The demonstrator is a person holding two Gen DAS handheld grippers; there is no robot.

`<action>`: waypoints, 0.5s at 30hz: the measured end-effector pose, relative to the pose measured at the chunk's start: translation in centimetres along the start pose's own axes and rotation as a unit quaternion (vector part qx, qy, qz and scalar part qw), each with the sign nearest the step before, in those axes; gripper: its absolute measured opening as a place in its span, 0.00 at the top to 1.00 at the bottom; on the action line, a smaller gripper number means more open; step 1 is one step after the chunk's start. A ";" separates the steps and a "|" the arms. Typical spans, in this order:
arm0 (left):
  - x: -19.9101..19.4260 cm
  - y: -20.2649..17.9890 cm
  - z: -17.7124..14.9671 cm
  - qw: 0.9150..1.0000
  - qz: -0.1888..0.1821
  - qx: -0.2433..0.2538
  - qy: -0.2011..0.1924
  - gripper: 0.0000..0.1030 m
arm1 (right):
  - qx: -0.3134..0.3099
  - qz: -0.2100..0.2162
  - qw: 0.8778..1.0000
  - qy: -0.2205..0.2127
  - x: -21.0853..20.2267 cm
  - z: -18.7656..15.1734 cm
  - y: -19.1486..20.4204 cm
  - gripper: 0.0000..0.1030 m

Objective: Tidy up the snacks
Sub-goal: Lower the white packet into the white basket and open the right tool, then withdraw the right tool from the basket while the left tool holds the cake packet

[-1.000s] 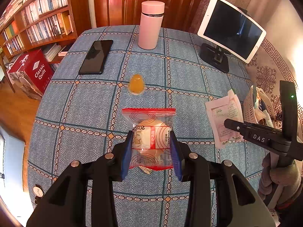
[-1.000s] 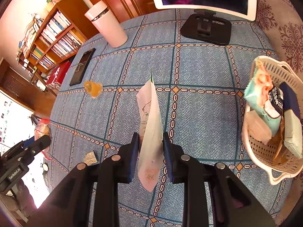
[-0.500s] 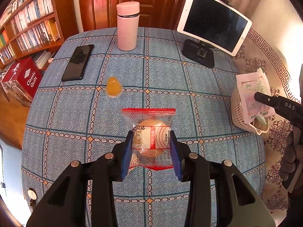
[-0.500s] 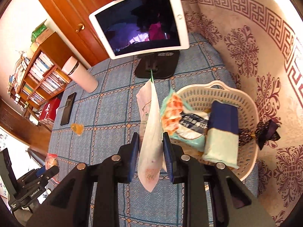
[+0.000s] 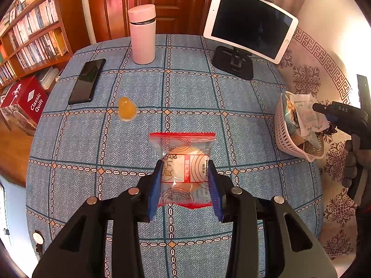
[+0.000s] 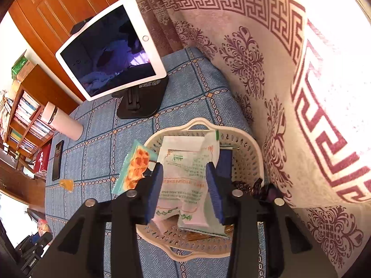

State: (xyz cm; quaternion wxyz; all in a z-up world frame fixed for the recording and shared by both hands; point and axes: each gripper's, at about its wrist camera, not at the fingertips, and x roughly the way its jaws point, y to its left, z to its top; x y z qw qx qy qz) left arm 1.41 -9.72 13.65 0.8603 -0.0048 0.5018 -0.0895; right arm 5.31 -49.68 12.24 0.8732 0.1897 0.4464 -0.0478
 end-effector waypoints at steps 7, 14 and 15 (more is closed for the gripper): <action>0.3 -2.2 0.2 1.000 -0.012 0.017 0.002 0.63 | -0.025 -0.014 0.999 -0.015 -1.4 -1.2 0.3 0.61; 0.5 -5.8 0.7 0.998 -0.033 0.051 0.000 0.63 | -0.048 -0.022 0.998 -0.028 -3.0 -2.9 0.5 0.57; 0.6 -6.3 0.7 0.998 -0.036 0.056 0.000 0.63 | -0.052 -0.024 0.998 -0.030 -3.2 -3.1 0.5 0.56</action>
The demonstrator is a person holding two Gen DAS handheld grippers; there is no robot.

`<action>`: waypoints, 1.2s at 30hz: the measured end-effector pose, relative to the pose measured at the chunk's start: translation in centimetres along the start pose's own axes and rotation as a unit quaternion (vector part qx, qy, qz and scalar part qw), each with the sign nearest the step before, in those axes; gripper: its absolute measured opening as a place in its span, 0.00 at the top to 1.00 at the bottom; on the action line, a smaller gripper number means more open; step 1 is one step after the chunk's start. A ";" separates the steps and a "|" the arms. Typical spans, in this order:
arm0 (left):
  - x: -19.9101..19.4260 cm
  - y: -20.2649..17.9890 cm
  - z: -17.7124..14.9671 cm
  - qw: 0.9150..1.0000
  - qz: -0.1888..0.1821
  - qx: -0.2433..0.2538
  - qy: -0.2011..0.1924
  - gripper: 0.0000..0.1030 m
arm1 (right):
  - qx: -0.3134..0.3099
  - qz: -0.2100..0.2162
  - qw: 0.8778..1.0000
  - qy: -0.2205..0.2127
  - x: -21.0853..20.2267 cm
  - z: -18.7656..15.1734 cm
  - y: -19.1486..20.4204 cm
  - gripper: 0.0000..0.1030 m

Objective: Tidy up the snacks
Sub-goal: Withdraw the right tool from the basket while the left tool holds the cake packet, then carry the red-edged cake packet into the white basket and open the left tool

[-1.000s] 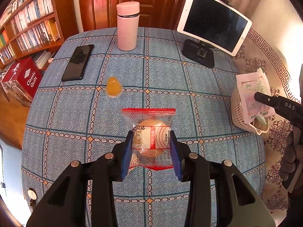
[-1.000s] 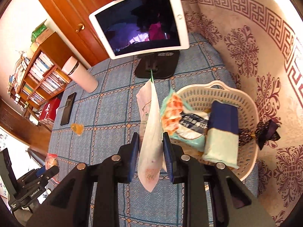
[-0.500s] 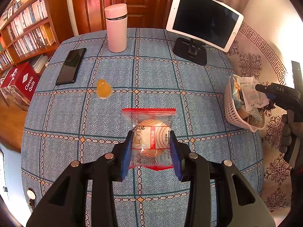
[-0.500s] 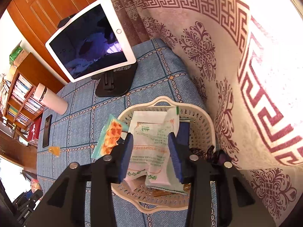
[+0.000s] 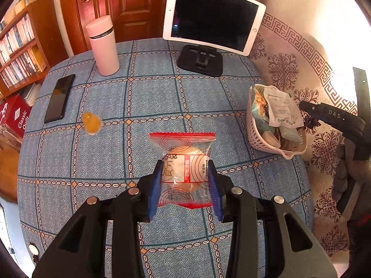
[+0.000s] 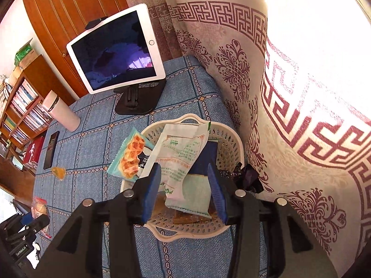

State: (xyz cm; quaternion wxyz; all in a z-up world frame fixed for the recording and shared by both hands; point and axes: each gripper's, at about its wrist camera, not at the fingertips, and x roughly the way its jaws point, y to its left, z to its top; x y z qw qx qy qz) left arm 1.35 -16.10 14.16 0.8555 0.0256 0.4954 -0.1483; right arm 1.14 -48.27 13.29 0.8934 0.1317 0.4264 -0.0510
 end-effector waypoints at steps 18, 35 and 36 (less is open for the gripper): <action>0.9 -8.1 2.1 0.997 -0.032 0.071 -0.004 0.63 | -0.009 -0.005 1.000 0.008 -2.6 -4.8 -1.4 0.56; 3.6 -14.9 3.8 0.989 -0.067 0.131 0.005 0.63 | -0.002 -0.002 1.000 0.029 -3.9 -7.6 -2.9 0.56; 3.8 -15.1 3.9 0.989 -0.068 0.133 0.007 0.63 | -0.002 -0.002 1.000 0.031 -3.8 -7.8 -2.8 0.56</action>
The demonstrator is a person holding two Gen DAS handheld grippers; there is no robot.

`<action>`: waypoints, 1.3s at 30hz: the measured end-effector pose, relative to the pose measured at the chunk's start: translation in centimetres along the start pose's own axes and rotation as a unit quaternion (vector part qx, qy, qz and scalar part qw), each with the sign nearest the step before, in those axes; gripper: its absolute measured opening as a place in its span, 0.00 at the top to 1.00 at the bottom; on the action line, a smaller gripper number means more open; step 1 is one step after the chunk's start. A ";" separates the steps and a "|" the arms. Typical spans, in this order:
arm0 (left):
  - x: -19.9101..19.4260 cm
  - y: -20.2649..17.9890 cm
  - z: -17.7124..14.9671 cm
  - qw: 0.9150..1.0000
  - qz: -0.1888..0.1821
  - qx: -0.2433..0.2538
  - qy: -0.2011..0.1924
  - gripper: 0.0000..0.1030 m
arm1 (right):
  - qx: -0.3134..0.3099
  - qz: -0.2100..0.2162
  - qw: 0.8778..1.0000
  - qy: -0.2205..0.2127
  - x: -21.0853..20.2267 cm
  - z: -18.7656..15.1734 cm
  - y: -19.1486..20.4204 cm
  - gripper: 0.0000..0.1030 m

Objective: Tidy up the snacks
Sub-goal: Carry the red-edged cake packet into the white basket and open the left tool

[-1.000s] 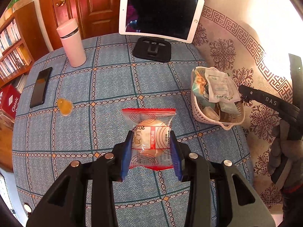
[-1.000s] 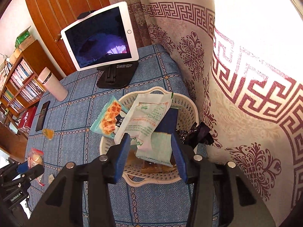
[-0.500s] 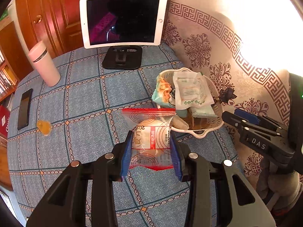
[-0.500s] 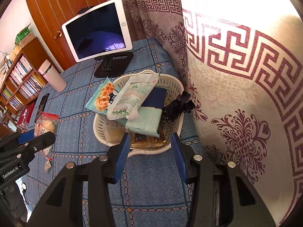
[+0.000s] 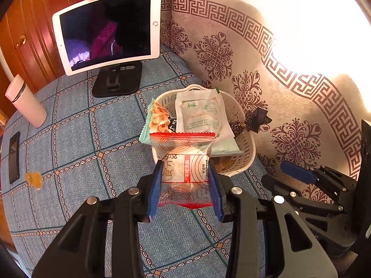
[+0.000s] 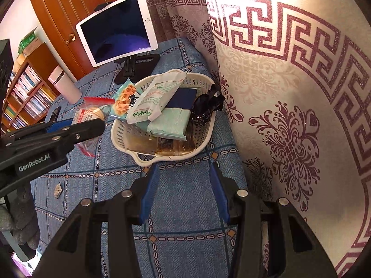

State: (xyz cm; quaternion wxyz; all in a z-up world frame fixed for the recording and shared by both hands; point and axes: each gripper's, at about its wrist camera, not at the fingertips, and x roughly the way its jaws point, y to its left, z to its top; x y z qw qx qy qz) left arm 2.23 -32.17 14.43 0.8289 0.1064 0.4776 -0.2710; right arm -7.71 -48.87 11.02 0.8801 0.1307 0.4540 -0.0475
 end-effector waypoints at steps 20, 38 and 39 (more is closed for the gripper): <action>4.4 3.1 0.6 0.999 -0.022 -0.039 0.019 0.28 | -0.002 0.001 1.000 0.029 1.7 -1.9 1.8 0.56; 5.8 4.9 0.2 0.998 -0.010 -0.048 0.031 0.28 | 0.005 -0.013 0.999 0.037 1.4 -3.6 2.9 0.56; 6.1 4.8 0.3 0.998 -0.008 -0.046 0.033 0.28 | 0.006 -0.015 0.999 0.037 1.2 -3.8 2.9 0.56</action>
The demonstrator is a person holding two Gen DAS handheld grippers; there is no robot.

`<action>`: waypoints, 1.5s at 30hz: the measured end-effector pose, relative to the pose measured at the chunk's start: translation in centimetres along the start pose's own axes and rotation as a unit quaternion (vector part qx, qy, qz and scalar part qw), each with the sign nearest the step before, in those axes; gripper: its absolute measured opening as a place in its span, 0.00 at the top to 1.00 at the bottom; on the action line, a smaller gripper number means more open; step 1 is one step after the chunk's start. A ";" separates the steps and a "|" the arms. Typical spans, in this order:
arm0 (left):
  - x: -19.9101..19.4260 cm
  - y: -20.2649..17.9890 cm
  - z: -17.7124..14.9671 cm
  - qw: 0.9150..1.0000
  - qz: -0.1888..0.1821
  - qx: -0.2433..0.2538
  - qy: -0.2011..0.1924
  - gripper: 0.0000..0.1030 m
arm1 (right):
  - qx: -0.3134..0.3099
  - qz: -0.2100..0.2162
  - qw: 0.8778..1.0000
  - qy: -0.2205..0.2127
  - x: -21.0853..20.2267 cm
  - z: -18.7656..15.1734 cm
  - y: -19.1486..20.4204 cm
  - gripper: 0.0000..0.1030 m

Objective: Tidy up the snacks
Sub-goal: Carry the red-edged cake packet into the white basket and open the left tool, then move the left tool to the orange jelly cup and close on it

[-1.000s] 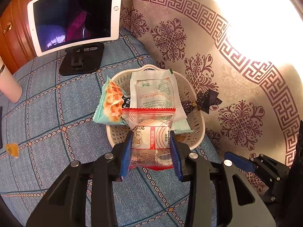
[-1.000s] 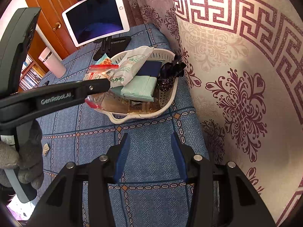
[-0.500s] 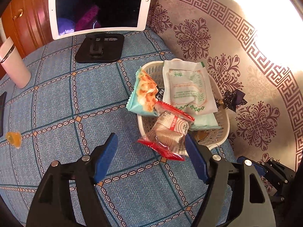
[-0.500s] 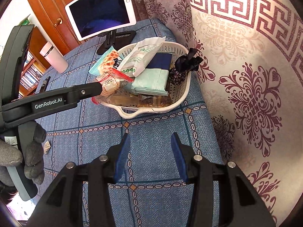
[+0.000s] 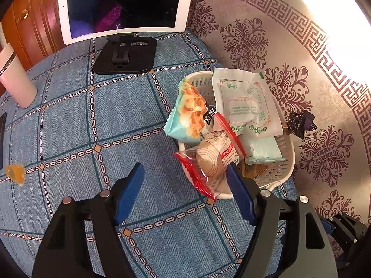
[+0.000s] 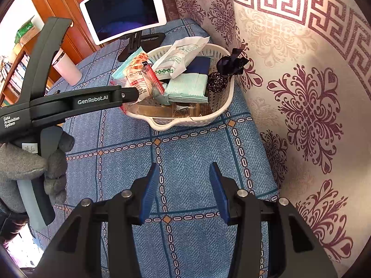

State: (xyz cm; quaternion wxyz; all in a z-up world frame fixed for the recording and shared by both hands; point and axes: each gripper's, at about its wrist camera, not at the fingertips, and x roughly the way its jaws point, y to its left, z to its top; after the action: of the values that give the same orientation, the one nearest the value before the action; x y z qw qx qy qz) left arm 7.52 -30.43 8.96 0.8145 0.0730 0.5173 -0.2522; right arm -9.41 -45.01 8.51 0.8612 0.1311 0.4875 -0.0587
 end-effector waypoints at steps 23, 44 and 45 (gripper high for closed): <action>-5.7 10.4 -3.2 0.997 0.023 -0.077 -0.012 0.28 | -0.089 0.075 0.992 0.050 3.3 -1.0 11.2 0.47; -10.0 27.1 -10.6 0.971 0.121 -0.205 -0.013 0.28 | -0.193 0.130 0.966 0.114 5.7 -4.3 22.3 0.46; -9.8 27.4 -10.5 0.971 0.122 -0.205 -0.013 0.28 | -0.193 0.128 0.966 0.115 5.7 -4.4 22.2 0.46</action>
State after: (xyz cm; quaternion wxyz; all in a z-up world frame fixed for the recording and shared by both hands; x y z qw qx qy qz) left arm 9.15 0.48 8.90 0.8436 -0.0366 0.5342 -0.0407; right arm -5.04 -22.34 5.22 0.8086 0.0298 0.5648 0.1622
